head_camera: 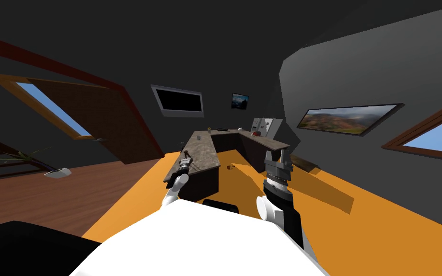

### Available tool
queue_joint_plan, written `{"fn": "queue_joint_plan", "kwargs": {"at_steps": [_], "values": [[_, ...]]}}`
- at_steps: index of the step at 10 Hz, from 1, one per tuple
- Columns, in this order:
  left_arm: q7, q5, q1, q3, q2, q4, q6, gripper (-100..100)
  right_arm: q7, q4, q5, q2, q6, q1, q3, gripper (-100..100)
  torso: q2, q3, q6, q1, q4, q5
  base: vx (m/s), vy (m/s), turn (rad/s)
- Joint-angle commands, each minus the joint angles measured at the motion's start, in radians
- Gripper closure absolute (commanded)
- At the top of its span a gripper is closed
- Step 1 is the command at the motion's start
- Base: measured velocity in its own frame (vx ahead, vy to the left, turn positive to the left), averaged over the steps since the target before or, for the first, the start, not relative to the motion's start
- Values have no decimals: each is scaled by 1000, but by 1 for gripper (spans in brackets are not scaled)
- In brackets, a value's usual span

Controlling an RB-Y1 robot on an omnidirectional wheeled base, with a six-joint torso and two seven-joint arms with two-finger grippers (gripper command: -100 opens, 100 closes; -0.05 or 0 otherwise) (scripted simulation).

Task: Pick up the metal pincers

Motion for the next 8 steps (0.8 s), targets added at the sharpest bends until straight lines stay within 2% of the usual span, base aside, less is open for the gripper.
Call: {"fn": "queue_joint_plan", "kwargs": {"at_steps": [1,2,4,5,6,8], "values": [[-6,0,9,9,-5,-32,9,100,0,0,0,0,0,0,0,0,0,0,0,0,0,0,12,2,7],[-3,17,56,3,-9,-70,37,100,0,0,0,0,0,0,0,0,2,1,0,1,1,0,66,-16,-78],[-3,17,112,3,-9,-130,37,100,0,0,0,0,0,0,0,0,-1,-1,1,-1,0,0,65,-21,-17],[-3,17,112,3,-9,-145,37,100,0,0,0,0,0,0,0,0,0,0,0,0,0,0,16,-3,9],[0,33,161,-4,-12,-190,65,100,0,0,0,0,0,0,0,0,2,1,0,0,1,0,75,-21,-61],[0,33,216,-4,-12,-247,65,100,0,0,0,0,0,0,0,0,-2,-1,1,-1,0,0,69,-22,-26]]}}
